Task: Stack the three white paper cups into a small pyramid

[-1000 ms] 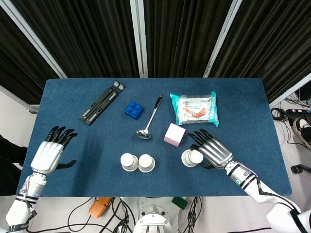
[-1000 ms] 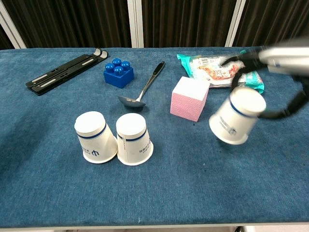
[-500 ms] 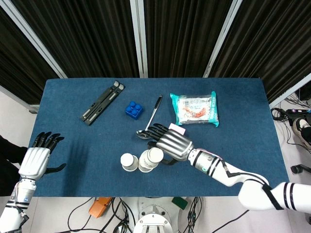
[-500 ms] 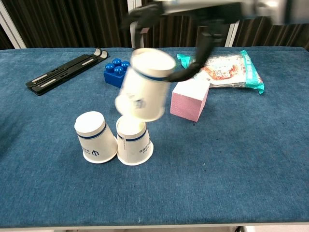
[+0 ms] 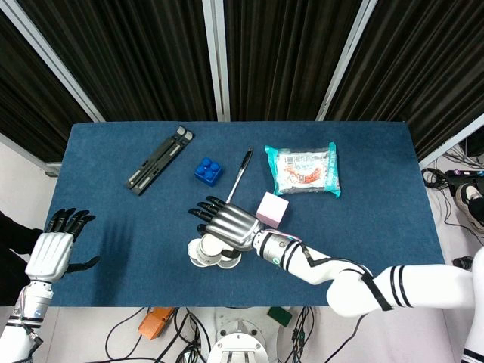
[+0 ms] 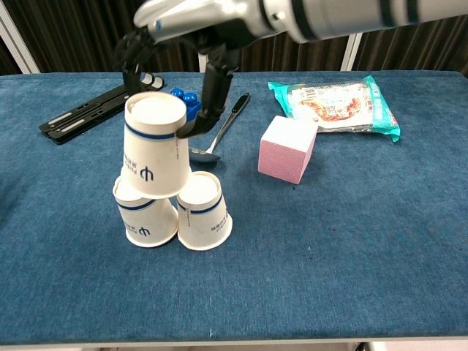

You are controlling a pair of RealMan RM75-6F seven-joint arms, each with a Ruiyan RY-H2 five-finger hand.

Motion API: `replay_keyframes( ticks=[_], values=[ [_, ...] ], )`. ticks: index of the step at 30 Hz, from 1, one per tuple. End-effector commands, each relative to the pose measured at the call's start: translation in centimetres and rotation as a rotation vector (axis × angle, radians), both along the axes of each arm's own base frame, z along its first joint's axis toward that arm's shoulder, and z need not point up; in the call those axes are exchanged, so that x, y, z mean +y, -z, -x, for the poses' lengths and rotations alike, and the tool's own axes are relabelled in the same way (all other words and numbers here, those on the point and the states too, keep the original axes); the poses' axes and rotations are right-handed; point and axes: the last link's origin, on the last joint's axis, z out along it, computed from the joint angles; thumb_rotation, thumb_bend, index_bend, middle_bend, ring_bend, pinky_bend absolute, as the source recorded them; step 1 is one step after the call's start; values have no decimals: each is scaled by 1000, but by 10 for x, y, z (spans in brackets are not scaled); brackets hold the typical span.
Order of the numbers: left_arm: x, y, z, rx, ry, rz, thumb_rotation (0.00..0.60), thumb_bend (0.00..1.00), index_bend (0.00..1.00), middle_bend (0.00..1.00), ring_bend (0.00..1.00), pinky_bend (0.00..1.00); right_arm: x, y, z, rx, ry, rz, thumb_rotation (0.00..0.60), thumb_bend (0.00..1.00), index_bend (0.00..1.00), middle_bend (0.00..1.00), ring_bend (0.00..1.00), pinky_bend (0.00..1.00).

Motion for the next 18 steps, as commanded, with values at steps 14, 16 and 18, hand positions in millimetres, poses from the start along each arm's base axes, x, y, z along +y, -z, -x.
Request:
replay_keyframes(
  ticks=[14,16,18],
  values=[
    [-2,-1,3,-6,-10,-11,580,153,185,124,59,0,4,18,-7,61,4,18,600,443,208,101,0,6],
    [-2,-1,2,-7,-10,-13,581,153,185,124,59,0,5,16,-7,53,2,19,600,443,173,101,0,4],
    [-2,-2,2,-9,-9,-15,579,153,185,124,58,0,6,8,-6,31,4,28,600,443,138,101,0,2]
  ],
)
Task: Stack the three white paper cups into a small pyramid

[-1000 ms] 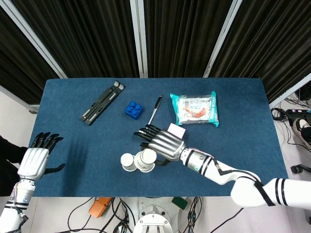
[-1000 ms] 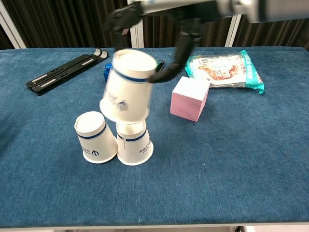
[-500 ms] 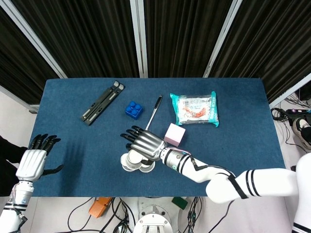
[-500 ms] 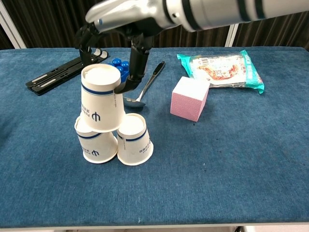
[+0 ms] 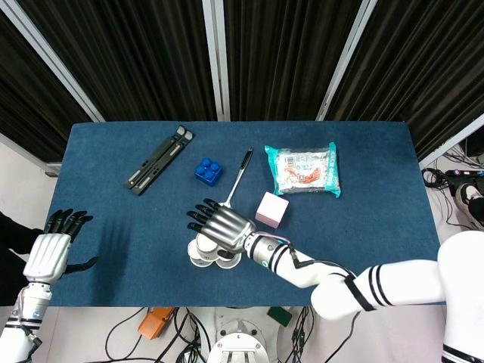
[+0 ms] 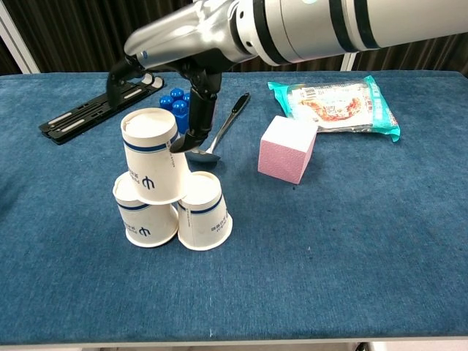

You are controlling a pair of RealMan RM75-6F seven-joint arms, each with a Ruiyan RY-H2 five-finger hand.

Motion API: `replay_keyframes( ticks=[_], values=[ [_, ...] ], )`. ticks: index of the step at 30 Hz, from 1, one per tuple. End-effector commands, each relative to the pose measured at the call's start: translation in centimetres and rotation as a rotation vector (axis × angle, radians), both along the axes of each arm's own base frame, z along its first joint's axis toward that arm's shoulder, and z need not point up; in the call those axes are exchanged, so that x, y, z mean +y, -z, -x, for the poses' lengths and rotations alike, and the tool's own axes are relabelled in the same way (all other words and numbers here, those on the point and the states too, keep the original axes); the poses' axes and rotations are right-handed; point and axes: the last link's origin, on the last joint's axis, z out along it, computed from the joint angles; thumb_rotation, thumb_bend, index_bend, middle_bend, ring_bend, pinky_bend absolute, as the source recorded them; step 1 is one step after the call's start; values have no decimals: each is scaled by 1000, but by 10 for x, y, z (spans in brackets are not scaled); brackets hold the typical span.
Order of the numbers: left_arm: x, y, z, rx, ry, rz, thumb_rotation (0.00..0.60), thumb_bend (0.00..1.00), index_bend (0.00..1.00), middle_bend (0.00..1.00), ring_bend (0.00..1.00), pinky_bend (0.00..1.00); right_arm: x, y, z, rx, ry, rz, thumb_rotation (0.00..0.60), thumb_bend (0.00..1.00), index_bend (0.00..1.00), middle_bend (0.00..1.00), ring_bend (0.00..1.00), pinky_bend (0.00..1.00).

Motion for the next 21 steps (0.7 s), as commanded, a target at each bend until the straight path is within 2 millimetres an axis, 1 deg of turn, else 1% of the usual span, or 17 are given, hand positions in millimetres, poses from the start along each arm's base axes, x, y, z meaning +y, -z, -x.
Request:
replay_keyframes(
  ticks=[1,3,5,6,7,8,9,10,12,13,15,16,18,19,21],
  values=[
    [0,0,0,-1,1,-2,579,153,185,124,59,0,1,-12,3,-32,4,19,600,444,111,101,0,2],
    [1,-1,1,1,-1,-4,579,153,185,124,59,0,-1,-29,14,-53,10,72,600,444,71,101,0,2],
    [2,-3,3,2,-2,-9,579,153,185,124,59,0,-5,-50,35,-60,16,171,600,444,37,100,0,2],
    [3,-4,4,3,-3,-13,578,154,185,124,58,0,-5,-63,51,-57,24,237,600,444,16,94,0,2],
    [4,-5,4,5,-4,-15,579,154,185,124,59,0,-5,-70,60,-55,31,270,600,444,7,87,0,2],
    [5,-6,5,8,-3,-18,579,154,185,124,59,0,-2,-84,79,-53,51,334,600,442,3,81,0,1],
    [5,-6,6,8,-3,-17,579,154,185,124,59,0,1,-94,94,-55,72,376,600,435,0,68,0,1],
    [5,-6,6,7,-2,-17,579,153,185,124,58,0,6,-106,115,-62,104,427,600,423,0,58,0,0],
    [5,-6,6,7,-2,-17,578,154,185,124,58,0,16,-124,148,-75,158,493,600,395,0,37,0,0],
    [5,-6,6,7,-1,-17,579,153,185,124,58,0,24,-135,168,-86,190,534,600,384,0,29,0,0],
    [5,-6,6,7,-1,-17,585,153,185,124,58,0,36,-148,200,-105,241,586,600,363,0,14,0,0],
    [5,-6,6,7,-1,-17,591,153,185,124,58,0,46,-156,220,-119,277,615,600,358,0,9,0,0],
    [5,-6,6,7,-1,-17,596,154,185,124,58,0,60,-167,248,-142,333,658,600,353,0,2,0,0],
    [5,-6,6,7,-1,-17,600,153,185,124,58,0,69,-173,265,-157,370,684,600,352,0,0,0,0],
    [5,-6,6,7,-1,-17,600,153,185,124,58,0,84,-181,289,-178,423,720,600,352,0,0,0,0]
  ],
)
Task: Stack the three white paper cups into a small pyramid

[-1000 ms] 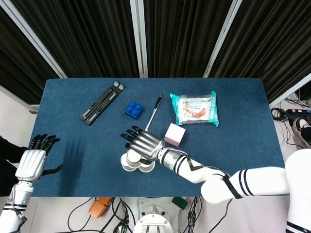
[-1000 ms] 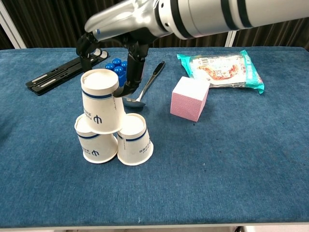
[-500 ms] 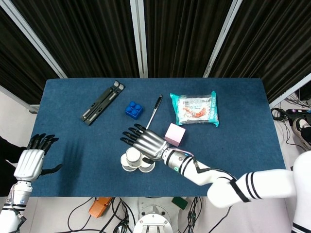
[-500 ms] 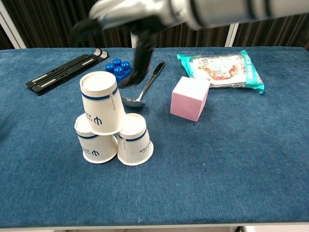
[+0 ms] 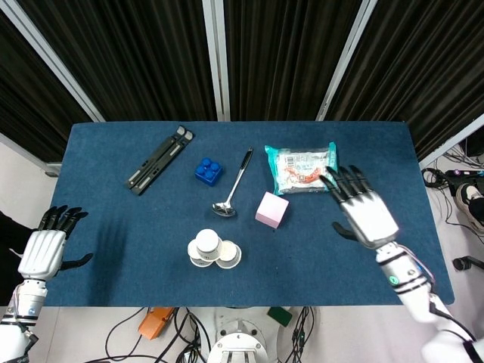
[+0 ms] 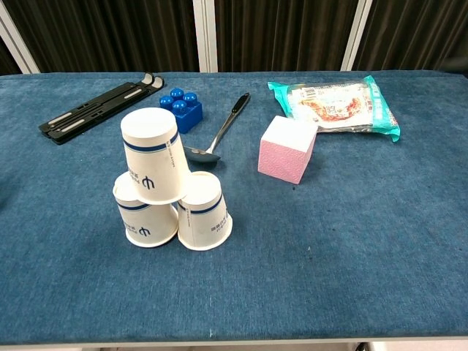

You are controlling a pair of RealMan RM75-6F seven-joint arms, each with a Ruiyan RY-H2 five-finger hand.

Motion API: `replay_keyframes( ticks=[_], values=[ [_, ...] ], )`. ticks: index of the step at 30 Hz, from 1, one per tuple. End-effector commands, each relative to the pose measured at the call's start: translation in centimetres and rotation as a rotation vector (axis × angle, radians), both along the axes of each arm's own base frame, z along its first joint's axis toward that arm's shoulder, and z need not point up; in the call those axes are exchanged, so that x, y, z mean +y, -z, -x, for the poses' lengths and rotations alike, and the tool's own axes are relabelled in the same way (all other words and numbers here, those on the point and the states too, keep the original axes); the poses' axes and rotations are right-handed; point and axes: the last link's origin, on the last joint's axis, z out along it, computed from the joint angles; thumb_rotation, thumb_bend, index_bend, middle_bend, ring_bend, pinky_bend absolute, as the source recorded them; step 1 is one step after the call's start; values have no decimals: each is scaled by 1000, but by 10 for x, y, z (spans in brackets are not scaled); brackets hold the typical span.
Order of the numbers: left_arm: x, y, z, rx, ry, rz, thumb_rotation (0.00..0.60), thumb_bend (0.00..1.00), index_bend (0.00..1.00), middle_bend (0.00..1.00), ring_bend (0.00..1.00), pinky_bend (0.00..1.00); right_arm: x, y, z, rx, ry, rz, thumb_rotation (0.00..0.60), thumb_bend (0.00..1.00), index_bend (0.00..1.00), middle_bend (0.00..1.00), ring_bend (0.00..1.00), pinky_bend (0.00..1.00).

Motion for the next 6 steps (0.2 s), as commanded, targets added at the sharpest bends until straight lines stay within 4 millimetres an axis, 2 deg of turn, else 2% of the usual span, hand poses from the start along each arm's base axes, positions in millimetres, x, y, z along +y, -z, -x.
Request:
replay_keyframes(
  ticks=[1,6],
  values=[
    [0,0,0,0,0,0,600,153,185,124,58,0,54,-36,82,-64,126,117,600,352,0,0,0,0],
    [0,0,0,0,0,0,600,153,184,124,58,0,81,-44,118,-123,212,158,600,352,0,0,0,0]
  ],
)
